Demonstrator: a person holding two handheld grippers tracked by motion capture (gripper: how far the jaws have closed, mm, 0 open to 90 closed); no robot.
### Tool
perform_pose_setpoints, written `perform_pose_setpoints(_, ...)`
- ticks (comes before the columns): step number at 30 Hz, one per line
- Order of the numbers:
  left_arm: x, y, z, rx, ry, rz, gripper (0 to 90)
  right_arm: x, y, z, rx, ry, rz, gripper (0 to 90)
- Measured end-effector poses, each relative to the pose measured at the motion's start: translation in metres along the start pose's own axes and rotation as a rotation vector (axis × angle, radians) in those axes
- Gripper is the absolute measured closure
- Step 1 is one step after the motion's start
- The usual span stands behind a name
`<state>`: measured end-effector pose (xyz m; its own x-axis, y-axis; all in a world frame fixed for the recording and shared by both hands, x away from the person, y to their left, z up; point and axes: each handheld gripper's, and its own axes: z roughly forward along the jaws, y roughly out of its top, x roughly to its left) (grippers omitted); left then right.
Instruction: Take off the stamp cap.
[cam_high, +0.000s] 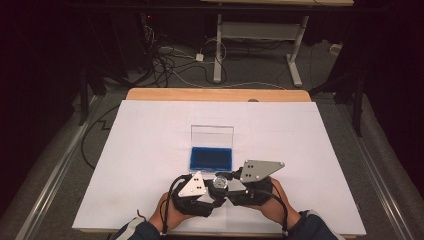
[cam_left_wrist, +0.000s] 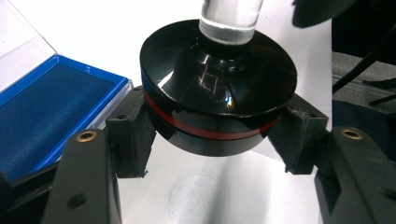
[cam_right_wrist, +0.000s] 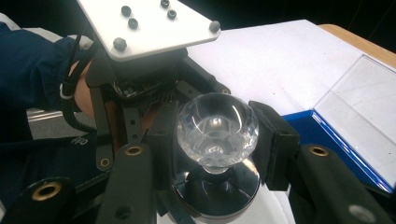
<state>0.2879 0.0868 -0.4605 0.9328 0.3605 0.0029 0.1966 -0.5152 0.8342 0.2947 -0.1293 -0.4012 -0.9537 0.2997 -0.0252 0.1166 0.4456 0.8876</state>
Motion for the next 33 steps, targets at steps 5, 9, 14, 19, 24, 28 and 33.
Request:
perform_pose_setpoints(5,-0.002,0.001,0.000,0.012,0.020,0.016,36.5,0.001,0.000,0.000,0.003,-0.004,-0.009,57.0)
perform_pose_setpoints(9,-0.002,0.002,-0.001,0.013,0.037,0.026,36.8,0.002,-0.001,-0.002,-0.008,-0.015,-0.010,57.0)
perform_pose_setpoints(14,-0.002,0.002,-0.003,0.010,0.056,0.025,36.8,0.002,-0.001,-0.003,-0.018,-0.028,-0.011,57.1)
perform_pose_setpoints(19,-0.003,0.001,-0.001,0.024,0.055,0.037,36.8,0.001,0.000,-0.007,-0.041,-0.038,-0.002,57.0)
perform_pose_setpoints(24,-0.002,0.000,-0.001,0.020,0.052,0.032,36.9,-0.001,0.000,-0.009,-0.049,-0.050,0.004,57.1)
perform_pose_setpoints(28,-0.001,0.000,-0.002,0.026,0.055,0.034,36.8,-0.004,-0.001,-0.013,-0.057,-0.061,0.009,57.0)
perform_pose_setpoints(33,0.000,-0.001,-0.004,0.017,0.060,0.034,36.8,-0.006,-0.002,-0.016,-0.056,-0.075,0.011,57.0)
